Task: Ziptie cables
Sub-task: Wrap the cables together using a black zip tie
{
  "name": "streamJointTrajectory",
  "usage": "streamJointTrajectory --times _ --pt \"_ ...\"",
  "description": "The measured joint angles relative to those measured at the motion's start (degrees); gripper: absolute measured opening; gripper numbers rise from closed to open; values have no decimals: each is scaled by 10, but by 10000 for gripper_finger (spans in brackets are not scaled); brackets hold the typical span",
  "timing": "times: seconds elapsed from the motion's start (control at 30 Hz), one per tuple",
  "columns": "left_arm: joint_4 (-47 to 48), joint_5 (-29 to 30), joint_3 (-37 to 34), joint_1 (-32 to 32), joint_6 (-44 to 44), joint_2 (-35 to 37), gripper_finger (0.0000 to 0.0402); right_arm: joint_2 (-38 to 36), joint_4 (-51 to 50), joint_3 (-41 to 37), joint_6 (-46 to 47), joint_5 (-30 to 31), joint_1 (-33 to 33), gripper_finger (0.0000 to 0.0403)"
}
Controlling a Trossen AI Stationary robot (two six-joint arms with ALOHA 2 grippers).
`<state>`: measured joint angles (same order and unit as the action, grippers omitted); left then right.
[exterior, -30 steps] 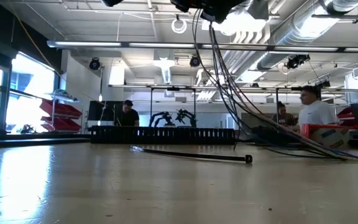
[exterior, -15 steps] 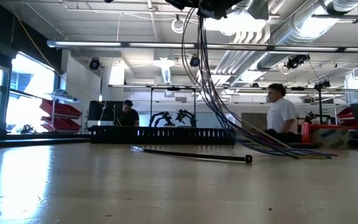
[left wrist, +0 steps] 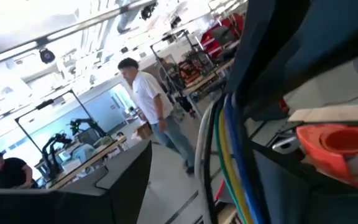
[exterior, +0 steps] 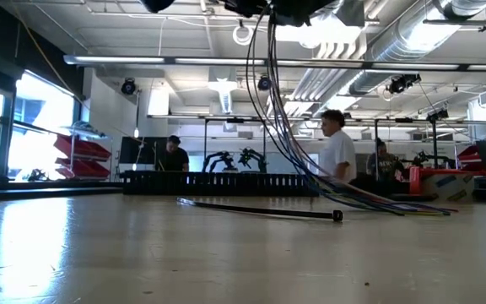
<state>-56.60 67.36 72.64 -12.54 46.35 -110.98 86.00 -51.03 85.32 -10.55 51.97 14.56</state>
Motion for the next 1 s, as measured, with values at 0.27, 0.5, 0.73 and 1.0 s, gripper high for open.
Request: streamJointTrajectory --times 0.27,0.5,0.73,1.0 --pt "2 102 0 0 77 1 212 0 -6 0 -19 58 46 0" --pt "-2 156 -3 -16 162 4 152 0 -31 1 -1 117 98 0" --pt "-2 173 -65 -53 140 57 106 -1 -128 1 114 125 114 0" --pt "0 226 -174 -120 83 172 88 -2 -205 1 197 124 114 0"
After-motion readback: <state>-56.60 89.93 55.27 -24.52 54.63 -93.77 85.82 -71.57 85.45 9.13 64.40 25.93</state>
